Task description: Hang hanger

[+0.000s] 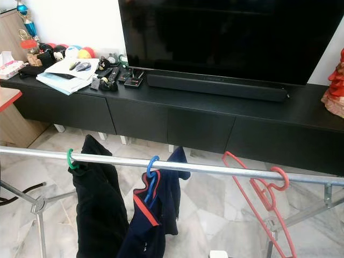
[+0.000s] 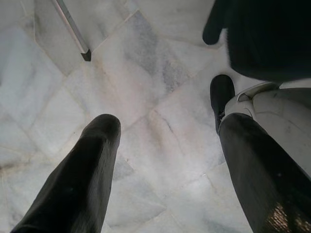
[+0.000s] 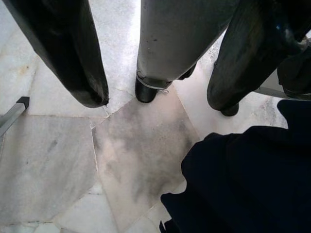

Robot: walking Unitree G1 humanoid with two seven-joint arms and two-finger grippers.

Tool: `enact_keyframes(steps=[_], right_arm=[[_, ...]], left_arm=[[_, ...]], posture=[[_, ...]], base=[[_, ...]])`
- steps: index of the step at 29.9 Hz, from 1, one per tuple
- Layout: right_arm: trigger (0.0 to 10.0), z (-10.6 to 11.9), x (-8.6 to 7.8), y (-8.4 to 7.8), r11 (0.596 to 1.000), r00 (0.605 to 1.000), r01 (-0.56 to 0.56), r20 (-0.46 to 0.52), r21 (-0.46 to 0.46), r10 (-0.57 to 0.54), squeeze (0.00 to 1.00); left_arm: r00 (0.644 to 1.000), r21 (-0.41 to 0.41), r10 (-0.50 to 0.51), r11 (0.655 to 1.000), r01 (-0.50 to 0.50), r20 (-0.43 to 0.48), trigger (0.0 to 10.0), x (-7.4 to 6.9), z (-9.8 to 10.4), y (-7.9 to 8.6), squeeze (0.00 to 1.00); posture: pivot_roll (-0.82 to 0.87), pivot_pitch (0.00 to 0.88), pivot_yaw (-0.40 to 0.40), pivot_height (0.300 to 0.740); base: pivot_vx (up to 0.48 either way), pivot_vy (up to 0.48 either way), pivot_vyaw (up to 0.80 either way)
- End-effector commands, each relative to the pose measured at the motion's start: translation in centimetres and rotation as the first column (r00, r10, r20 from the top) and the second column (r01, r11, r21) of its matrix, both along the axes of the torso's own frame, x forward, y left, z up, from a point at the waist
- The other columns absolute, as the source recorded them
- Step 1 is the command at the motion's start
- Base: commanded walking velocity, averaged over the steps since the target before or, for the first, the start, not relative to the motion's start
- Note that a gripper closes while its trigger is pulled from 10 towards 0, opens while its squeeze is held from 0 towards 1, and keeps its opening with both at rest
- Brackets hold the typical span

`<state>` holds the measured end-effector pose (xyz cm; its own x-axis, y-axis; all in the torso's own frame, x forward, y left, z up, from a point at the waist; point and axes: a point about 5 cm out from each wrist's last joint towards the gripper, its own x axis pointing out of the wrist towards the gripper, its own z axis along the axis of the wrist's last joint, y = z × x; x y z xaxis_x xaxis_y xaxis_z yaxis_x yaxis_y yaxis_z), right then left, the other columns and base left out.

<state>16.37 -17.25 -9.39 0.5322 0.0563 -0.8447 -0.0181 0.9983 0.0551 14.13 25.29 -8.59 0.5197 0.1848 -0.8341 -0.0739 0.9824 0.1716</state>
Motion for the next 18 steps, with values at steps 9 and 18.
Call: enact_keyframes(steps=[9, 18], right_arm=[[10.0, -0.6, -1.8, -1.0, 1.0, 0.999, 0.01, -0.031, 0.002, -0.01, 0.0], [10.0, -0.4, -1.3, -1.3, 1.0, 1.0, 0.008, -0.026, 0.002, -0.008, 0.0]], left_arm=[[0.999, -0.003, 0.005, 1.0, -0.005, -0.038, 10.0, -1.2, -0.5, -0.2, 0.0], [0.999, -0.008, 0.006, 1.0, -0.006, -0.044, 10.0, -1.4, -0.6, -0.2, 0.0]], posture=[[0.01, 0.097, 0.018, 0.74], [0.01, 0.083, 0.015, 0.74]], base=[[0.0, 0.099, 0.0], [0.0, 0.427, 0.0]])
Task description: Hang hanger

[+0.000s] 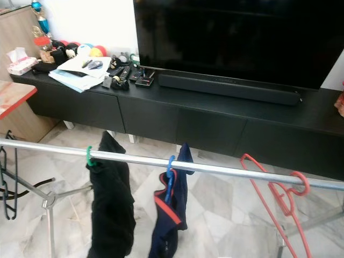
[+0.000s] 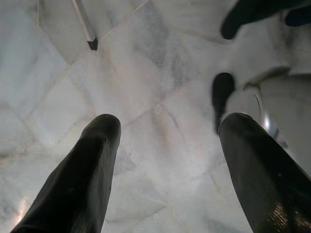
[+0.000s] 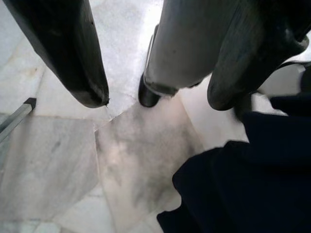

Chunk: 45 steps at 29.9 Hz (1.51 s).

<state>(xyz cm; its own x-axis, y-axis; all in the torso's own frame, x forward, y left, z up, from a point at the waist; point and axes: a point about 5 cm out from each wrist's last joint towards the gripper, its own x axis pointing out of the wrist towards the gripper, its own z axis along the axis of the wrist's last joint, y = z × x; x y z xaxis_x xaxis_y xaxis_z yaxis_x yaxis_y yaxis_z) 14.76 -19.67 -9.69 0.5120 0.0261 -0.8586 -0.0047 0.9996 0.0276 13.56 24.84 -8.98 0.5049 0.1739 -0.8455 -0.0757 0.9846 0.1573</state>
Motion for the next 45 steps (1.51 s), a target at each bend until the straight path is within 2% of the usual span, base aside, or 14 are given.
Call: enact_keyframes(steps=[1, 13, 22, 23, 25, 27, 28, 31, 33, 37, 41, 42, 43, 45], right_arm=[[10.0, 0.0, 0.4, 1.2, 1.0, 1.0, -0.005, 0.001, 0.03, 0.005, 0.0], [10.0, 0.4, 1.6, 1.3, 1.0, 0.999, 0.027, 0.023, 0.012, -0.028, 0.0], [10.0, 0.6, 1.3, -1.3, 0.983, 0.985, 0.168, 0.042, -0.078, -0.165, 0.0], [10.0, 1.2, 2.0, -2.4, 0.966, 0.978, 0.201, 0.092, -0.163, -0.188, 0.0], [10.0, 1.9, 2.8, -3.5, 0.933, 0.957, 0.275, 0.155, -0.232, -0.244, 0.0], [10.0, 2.9, 4.1, -4.4, 0.895, 0.919, 0.373, 0.234, -0.245, -0.318, 0.0], [10.0, 2.9, 4.1, -4.4, 0.895, 0.919, 0.373, 0.234, -0.245, -0.318, 0.0], [10.0, 4.7, 6.5, -4.9, 0.859, 0.872, 0.434, 0.367, -0.273, -0.324, 0.0], [10.0, 5.8, 7.8, -4.8, 0.847, 0.839, 0.459, 0.445, -0.267, -0.315, 0.0], [10.0, 6.8, 9.0, -4.1, 0.856, 0.811, 0.452, 0.516, -0.251, -0.277, 0.0], [10.0, 10.0, 11.1, -2.4, 0.887, 0.661, 0.429, 0.729, -0.169, -0.18, 0.0], [10.0, 10.5, 11.1, -2.2, 0.892, 0.635, 0.424, 0.754, -0.155, -0.171, 0.0], [10.0, 11.5, 10.6, -1.8, 0.903, 0.583, 0.412, 0.797, -0.123, -0.157, 0.0], [10.0, 12.2, 9.5, -1.9, 0.903, 0.551, 0.415, 0.82, -0.111, -0.152, 0.0]], left_arm=[[1.0, 0.007, 0.0, 1.0, 0.0, -0.028, 10.0, -0.8, -0.2, 0.3, 0.0], [1.0, 0.005, 0.012, 1.0, -0.012, -0.025, 10.0, -0.9, -0.3, 0.0, 0.0], [1.0, -0.01, 0.002, 1.0, -0.002, -0.014, 10.0, -0.8, -0.3, -0.2, 0.0], [1.0, -0.011, 0.0, 1.0, 0.0, -0.013, 10.0, -0.9, -0.4, -0.3, 0.0], [1.0, -0.016, 0.003, 1.0, -0.003, -0.01, 10.0, -0.9, -0.4, -0.3, 0.0], [1.0, -0.021, 0.001, 1.0, -0.001, -0.011, 10.0, -1.0, -0.4, -0.3, 0.0], [1.0, -0.021, 0.001, 1.0, -0.001, -0.011, 10.0, -1.0, -0.4, -0.3, 0.0], [1.0, -0.036, -0.005, 0.999, 0.005, -0.012, 10.0, -1.1, -0.4, -0.3, 0.0], [1.0, -0.039, -0.006, 0.999, 0.006, -0.01, 10.0, -1.1, -0.4, -0.4, 0.0], [1.0, -0.045, -0.005, 0.999, 0.005, -0.004, 10.0, -1.1, -0.4, -0.4, 0.0], [1.0, -0.049, -0.007, 0.999, 0.007, 0.001, 10.0, -1.0, -0.3, -0.3, 0.0], [1.0, -0.05, -0.007, 0.999, 0.007, 0.002, 10.0, -1.0, -0.3, -0.2, 0.0], [1.0, -0.057, -0.008, 0.998, 0.008, 0.006, 10.0, -0.9, -0.3, -0.3, 0.0], [1.0, -0.07, -0.006, 0.998, 0.007, 0.013, 10.0, -0.9, -0.3, -0.4, 0.0]], posture=[[0.01, 0.083, 0.015, 0.74], [0.01, 0.073, 0.013, 0.74], [0.0, 0.079, 0.009, 0.74], [0.0, 0.081, 0.007, 0.74], [-0.01, 0.084, 0.005, 0.74], [-0.02, 0.088, 0.008, 0.74], [-0.02, 0.088, 0.008, 0.74], [-0.02, 0.091, 0.011, 0.74], [-0.02, 0.092, 0.011, 0.74], [-0.01, 0.093, 0.012, 0.74], [-0.01, 0.093, 0.011, 0.74], [-0.01, 0.093, 0.011, 0.74], [-0.01, 0.095, 0.008, 0.74], [-0.02, 0.094, 0.007, 0.74]], base=[[0.0, 0.48, 0.0], [0.0, 0.427, 0.0], [0.0, 0.0, 0.0], [0.0, 0.0, 0.0], [0.0, 0.0, 0.0], [0.0, 0.0, 0.0], [0.0, 0.0, 0.0], [0.0, 0.0, 0.0], [0.0, 0.0, 0.0], [0.0, 0.0, 0.0], [0.0, 0.0, 0.0], [0.0, 0.0, 0.0], [0.0, 0.0, 0.0], [0.0, 0.0, 0.0]])
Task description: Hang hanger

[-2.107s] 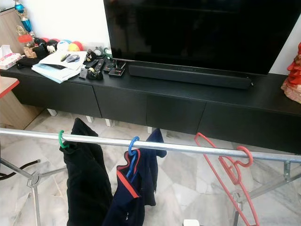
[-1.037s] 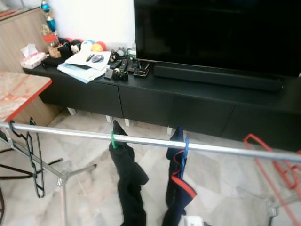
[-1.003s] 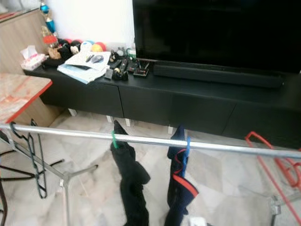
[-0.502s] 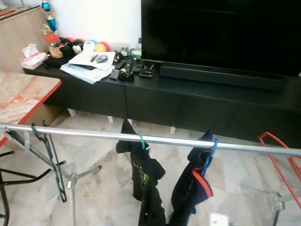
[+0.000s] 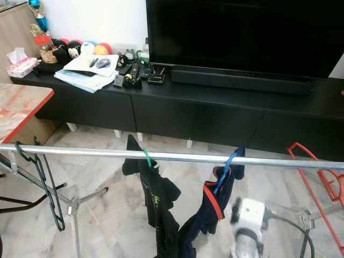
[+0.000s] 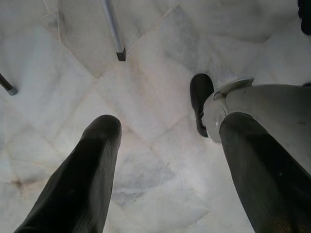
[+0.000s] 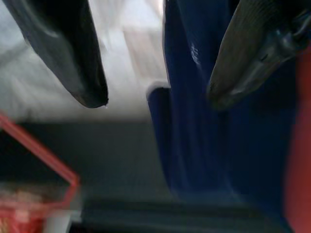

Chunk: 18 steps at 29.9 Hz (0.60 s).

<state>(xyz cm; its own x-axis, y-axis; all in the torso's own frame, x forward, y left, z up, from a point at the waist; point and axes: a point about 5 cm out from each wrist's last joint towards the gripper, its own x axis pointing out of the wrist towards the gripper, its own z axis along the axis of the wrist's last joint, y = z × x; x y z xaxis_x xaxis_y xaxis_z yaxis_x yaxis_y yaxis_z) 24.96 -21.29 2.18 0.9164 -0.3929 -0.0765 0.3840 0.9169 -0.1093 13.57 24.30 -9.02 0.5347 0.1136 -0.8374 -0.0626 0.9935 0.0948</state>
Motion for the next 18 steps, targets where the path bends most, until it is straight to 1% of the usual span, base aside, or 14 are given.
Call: enact_keyframes(steps=[1, 2, 5, 6, 7, 8, 9, 11, 13, 14, 17, 18], right_arm=[[10.0, 0.4, -0.7, -0.2, 1.0, 1.0, 0.007, 0.015, 0.004, -0.007, 0.0], [10.0, 0.5, -1.6, -0.4, 1.0, 1.0, 0.023, 0.018, 0.004, -0.023, 0.0], [10.0, 0.3, -3.5, -0.8, 0.997, 0.998, 0.069, -0.003, 0.02, -0.069, 0.0], [10.0, 0.1, -5.0, -0.7, 0.997, 0.997, 0.07, -0.037, 0.032, -0.069, 0.0], [10.0, 0.0, -5.4, -0.6, 0.997, 0.997, 0.065, -0.051, 0.032, -0.063, 0.0], [10.0, 0.0, -5.4, -0.6, 0.997, 0.997, 0.065, -0.051, 0.032, -0.063, 0.0], [10.0, 0.0, -6.3, -0.4, 0.998, 0.996, 0.063, -0.064, 0.031, -0.061, 0.0], [10.0, 0.4, -7.2, -0.3, 0.998, 0.996, 0.057, -0.073, 0.038, -0.054, 0.0], [10.0, 1.0, -7.9, -0.3, 0.998, 0.996, 0.046, -0.075, 0.045, -0.042, 0.0], [10.0, 1.4, -8.0, -0.4, 0.998, 0.997, 0.037, -0.065, 0.05, -0.034, 0.0], [10.0, 1.9, -7.5, -0.6, 0.998, 0.998, 0.029, -0.06, 0.062, -0.025, 0.0], [10.0, 2.1, -7.1, -0.6, 0.997, 0.999, 0.019, -0.052, 0.072, -0.015, 0.0]], left_arm=[[1.0, -0.009, 0.01, 1.0, -0.01, -0.02, 10.0, -0.9, -0.3, 0.2, 0.0], [1.0, -0.011, 0.01, 1.0, -0.01, -0.017, 10.0, -0.8, -0.2, 0.2, 0.0], [1.0, -0.008, 0.0, 1.0, 0.0, -0.02, 10.0, -0.8, -0.3, 0.0, 0.0], [1.0, -0.008, -0.012, 1.0, 0.012, -0.021, 10.0, -0.7, -0.3, -0.1, 0.0], [1.0, -0.008, -0.017, 1.0, 0.016, -0.022, 10.0, -0.7, -0.3, -0.2, 0.0], [1.0, -0.008, -0.017, 1.0, 0.016, -0.022, 10.0, -0.7, -0.3, -0.2, 0.0], [1.0, -0.009, -0.02, 1.0, 0.02, -0.02, 10.0, -0.6, -0.3, -0.2, 0.0], [1.0, -0.009, -0.019, 1.0, 0.019, -0.018, 10.0, -0.6, -0.3, -0.2, 0.0], [1.0, -0.008, -0.017, 1.0, 0.017, -0.014, 10.0, -0.5, -0.2, -0.3, 0.0], [1.0, -0.002, -0.018, 1.0, 0.018, -0.012, 10.0, -0.4, -0.2, -0.3, 0.0], [1.0, 0.002, -0.017, 1.0, 0.017, -0.013, 10.0, -0.4, -0.2, -0.3, 0.0], [1.0, 0.002, -0.015, 1.0, 0.015, -0.013, 10.0, -0.4, -0.2, -0.3, 0.0]], posture=[[-0.02, 0.094, 0.007, 0.74], [-0.02, 0.095, 0.006, 0.74], [-0.03, 0.095, 0.005, 0.74], [-0.03, 0.095, 0.003, 0.74], [-0.03, 0.095, 0.003, 0.74], [-0.03, 0.095, 0.003, 0.74], [-0.03, 0.093, 0.002, 0.74], [-0.03, 0.091, 0.001, 0.74], [-0.04, 0.09, 0.001, 0.74], [-0.04, 0.085, 0.003, 0.74], [-0.04, 0.083, 0.004, 0.74], [-0.04, 0.079, 0.003, 0.74]], base=[[0.0, 0.0, 0.0], [0.0, 0.0, 0.0], [0.0, 0.0, 0.0], [0.0, 0.0, 0.0], [0.0, 0.0, 0.0], [0.0, 0.0, 0.0], [0.0, 0.0, 0.0], [0.0, 0.0, 0.0], [0.0, 0.0, 0.0], [0.0, 0.0, 0.0], [0.0, 0.0, 0.0], [0.0, 0.0, 0.0]])
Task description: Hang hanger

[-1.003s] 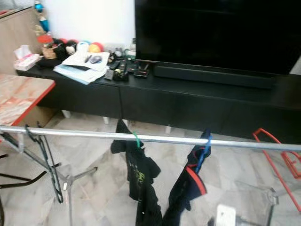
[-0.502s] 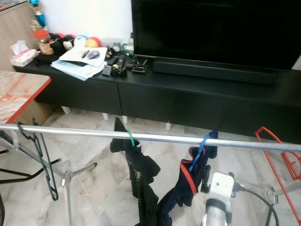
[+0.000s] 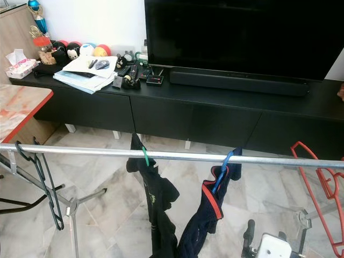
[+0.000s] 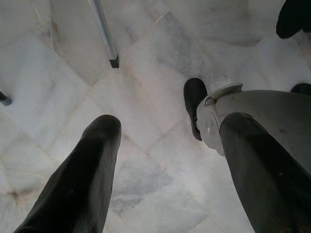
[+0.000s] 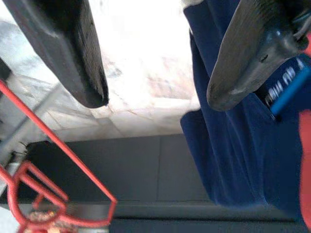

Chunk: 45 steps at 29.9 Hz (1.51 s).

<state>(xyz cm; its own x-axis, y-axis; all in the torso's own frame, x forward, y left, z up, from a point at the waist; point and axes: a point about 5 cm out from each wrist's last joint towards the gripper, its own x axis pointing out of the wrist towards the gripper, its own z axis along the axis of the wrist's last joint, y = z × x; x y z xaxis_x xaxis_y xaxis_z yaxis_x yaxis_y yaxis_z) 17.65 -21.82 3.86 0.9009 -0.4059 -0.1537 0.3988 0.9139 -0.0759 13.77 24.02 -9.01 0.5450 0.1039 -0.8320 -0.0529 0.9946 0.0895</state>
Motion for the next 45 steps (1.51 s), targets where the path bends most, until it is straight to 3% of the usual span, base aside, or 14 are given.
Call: enact_keyframes(steps=[1, 8, 22, 32, 39, 45], right_arm=[[10.0, 0.8, 1.1, 0.2, 0.999, 0.999, -0.037, 0.026, 0.016, 0.037, 0.0], [10.0, 2.3, 3.3, 1.1, 0.994, 0.992, -0.098, 0.078, 0.038, 0.095, 0.0], [10.0, 2.7, 3.3, 0.8, 0.999, 0.995, -0.04, 0.089, 0.033, 0.037, 0.0], [10.0, 2.8, 3.7, 0.9, 0.999, 0.995, -0.04, 0.09, 0.032, 0.037, 0.0], [10.0, 3.2, 4.2, 0.6, 0.999, 0.995, -0.026, 0.099, 0.019, 0.024, 0.0], [10.0, 4.2, 4.7, -0.2, 0.999, 0.99, 0.046, 0.137, -0.017, -0.043, 0.0]], left_arm=[[1.0, 0.008, 0.0, 1.0, 0.0, -0.024, 10.0, -0.5, -0.2, -0.1, 0.0], [1.0, 0.01, 0.014, 1.0, -0.014, -0.023, 10.0, -0.4, -0.2, -0.1, 0.0], [1.0, 0.011, -0.001, 1.0, 0.002, -0.02, 10.0, -0.5, -0.2, -0.1, 0.0], [1.0, 0.006, -0.008, 1.0, 0.009, -0.018, 10.0, -0.5, -0.2, -0.2, 0.0], [1.0, 0.001, -0.014, 1.0, 0.014, -0.011, 10.0, -0.4, -0.2, -0.4, 0.0], [1.0, -0.005, -0.009, 1.0, 0.009, -0.006, 10.0, -0.4, -0.2, -0.5, 0.0]], posture=[[-0.04, 0.076, 0.002, 0.74], [-0.03, 0.06, -0.004, 0.74], [-0.03, 0.051, 0.004, 0.74], [-0.03, 0.054, 0.001, 0.74], [-0.03, 0.061, -0.001, 0.74], [-0.02, 0.066, 0.0, 0.74]], base=[[0.0, 0.0, 0.0], [0.0, 0.043, 0.0], [0.0, 0.04, 0.0], [0.0, 0.444, 0.0], [0.0, 0.0, 0.0], [0.0, 0.0, 0.0]])
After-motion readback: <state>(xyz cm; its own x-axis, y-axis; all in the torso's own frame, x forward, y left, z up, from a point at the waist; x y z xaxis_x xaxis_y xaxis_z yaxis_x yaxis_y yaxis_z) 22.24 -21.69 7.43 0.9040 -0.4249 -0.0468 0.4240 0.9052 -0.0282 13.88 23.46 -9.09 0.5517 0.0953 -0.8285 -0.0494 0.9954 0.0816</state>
